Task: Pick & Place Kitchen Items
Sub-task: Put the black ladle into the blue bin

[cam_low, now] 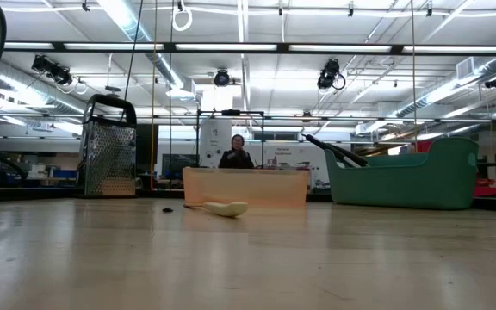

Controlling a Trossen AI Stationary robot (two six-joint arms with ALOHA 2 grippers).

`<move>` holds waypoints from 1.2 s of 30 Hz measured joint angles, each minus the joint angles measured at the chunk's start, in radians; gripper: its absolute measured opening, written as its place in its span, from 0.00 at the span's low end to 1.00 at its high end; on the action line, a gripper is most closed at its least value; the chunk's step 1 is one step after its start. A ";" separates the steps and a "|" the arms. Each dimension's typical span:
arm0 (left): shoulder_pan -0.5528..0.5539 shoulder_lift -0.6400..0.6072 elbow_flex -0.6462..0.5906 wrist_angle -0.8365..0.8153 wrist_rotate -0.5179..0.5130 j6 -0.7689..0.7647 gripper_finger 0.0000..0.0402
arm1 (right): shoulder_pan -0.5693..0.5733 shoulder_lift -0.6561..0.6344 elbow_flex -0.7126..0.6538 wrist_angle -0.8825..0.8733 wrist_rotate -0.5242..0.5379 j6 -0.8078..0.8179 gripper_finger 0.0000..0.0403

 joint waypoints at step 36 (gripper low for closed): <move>-0.006 0.000 -0.159 0.022 0.054 -0.195 0.20 | 0.000 0.000 0.000 0.036 -0.002 -0.007 0.01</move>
